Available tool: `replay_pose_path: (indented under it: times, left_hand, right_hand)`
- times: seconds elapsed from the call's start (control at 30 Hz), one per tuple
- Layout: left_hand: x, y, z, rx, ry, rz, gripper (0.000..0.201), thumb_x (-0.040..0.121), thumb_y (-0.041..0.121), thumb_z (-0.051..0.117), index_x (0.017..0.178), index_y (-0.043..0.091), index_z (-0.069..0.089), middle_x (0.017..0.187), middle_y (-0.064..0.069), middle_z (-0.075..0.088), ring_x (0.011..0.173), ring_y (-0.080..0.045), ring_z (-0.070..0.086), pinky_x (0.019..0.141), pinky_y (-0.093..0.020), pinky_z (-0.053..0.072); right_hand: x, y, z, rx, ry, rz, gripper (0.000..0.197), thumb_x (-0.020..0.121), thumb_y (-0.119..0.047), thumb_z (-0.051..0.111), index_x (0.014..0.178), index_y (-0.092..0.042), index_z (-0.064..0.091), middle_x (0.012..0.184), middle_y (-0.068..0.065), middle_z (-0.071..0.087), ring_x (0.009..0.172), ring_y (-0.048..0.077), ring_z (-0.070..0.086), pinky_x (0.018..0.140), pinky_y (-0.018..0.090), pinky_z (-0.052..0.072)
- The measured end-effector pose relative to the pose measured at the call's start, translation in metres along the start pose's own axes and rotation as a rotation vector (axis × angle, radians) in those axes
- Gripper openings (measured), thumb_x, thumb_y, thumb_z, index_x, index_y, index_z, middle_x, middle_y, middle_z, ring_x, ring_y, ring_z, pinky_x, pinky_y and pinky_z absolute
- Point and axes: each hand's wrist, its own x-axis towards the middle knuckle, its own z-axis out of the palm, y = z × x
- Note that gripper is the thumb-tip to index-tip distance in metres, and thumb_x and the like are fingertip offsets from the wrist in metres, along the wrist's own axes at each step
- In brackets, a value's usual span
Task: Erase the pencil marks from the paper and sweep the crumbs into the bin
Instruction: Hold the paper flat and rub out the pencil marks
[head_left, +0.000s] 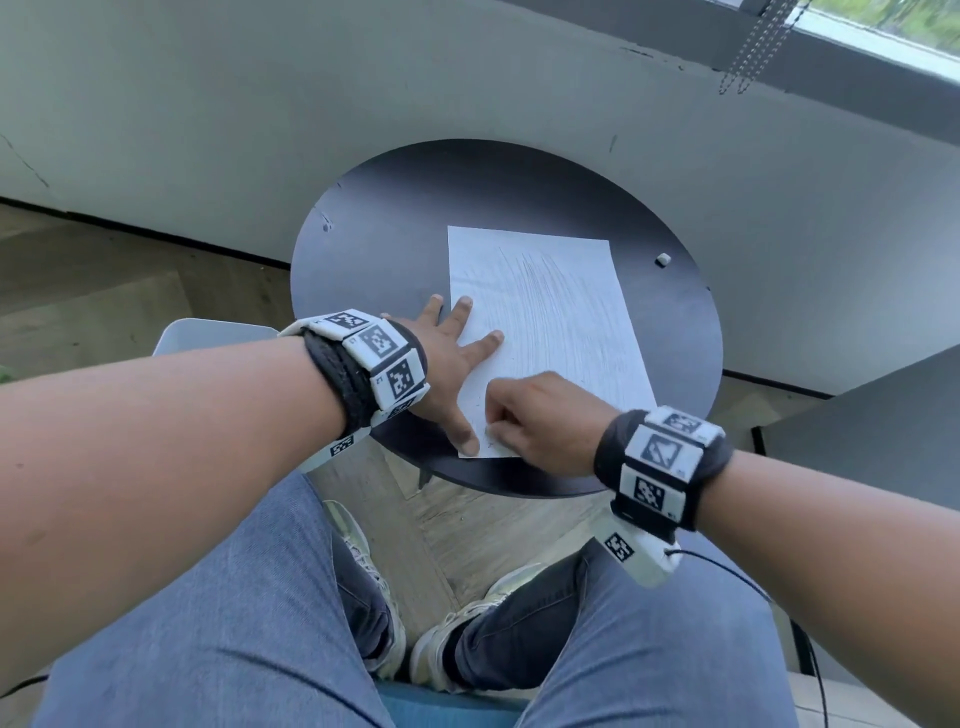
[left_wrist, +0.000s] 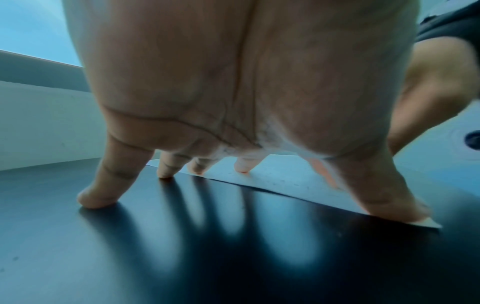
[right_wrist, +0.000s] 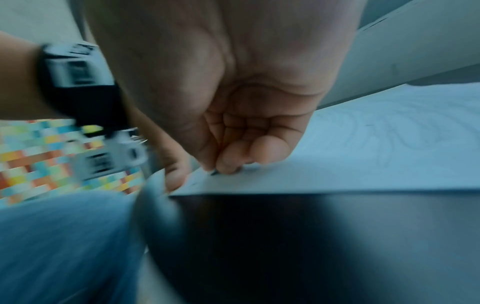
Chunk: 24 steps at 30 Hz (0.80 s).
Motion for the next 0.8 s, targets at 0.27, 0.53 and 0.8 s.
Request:
replay_pose_path:
  times: [0.27, 0.53, 0.8]
  left_hand:
    - [-0.002, -0.003, 0.003, -0.006, 0.044, 0.008, 0.145, 0.054, 0.091, 0.07, 0.158, 0.043, -0.019, 0.167, -0.008, -0.029, 0.156, -0.038, -0.016, 0.112, -0.076, 0.022]
    - [-0.002, 0.001, 0.001, -0.006, 0.014, 0.001, 0.146, 0.055, 0.09, 0.071, 0.157, 0.041, -0.021, 0.166, -0.009, -0.032, 0.155, -0.038, -0.019, 0.112, -0.078, 0.022]
    - [0.001, -0.002, 0.003, -0.005, 0.032, 0.006, 0.144, 0.055, 0.091, 0.071, 0.157, 0.042, -0.02, 0.166, -0.008, -0.03, 0.155, -0.038, -0.017, 0.111, -0.079, 0.023]
  right_hand:
    - [0.036, 0.025, -0.029, 0.035, 0.147, 0.252, 0.011, 0.098, -0.027, 0.049, 0.1, -0.018, 0.057, 0.093, -0.001, 0.061, 0.083, 0.019, 0.057, 0.068, 0.033, 0.046]
    - [-0.007, 0.006, 0.0, -0.025, 0.004, -0.013, 0.011, 0.095, -0.027, 0.053, 0.09, -0.018, 0.056, 0.077, -0.003, 0.061, 0.075, 0.02, 0.056, 0.068, 0.037, 0.048]
    - [0.039, 0.034, -0.031, 0.02, 0.164, 0.251, 0.012, 0.097, -0.028, 0.05, 0.099, -0.018, 0.058, 0.091, -0.003, 0.06, 0.084, 0.019, 0.056, 0.068, 0.032, 0.044]
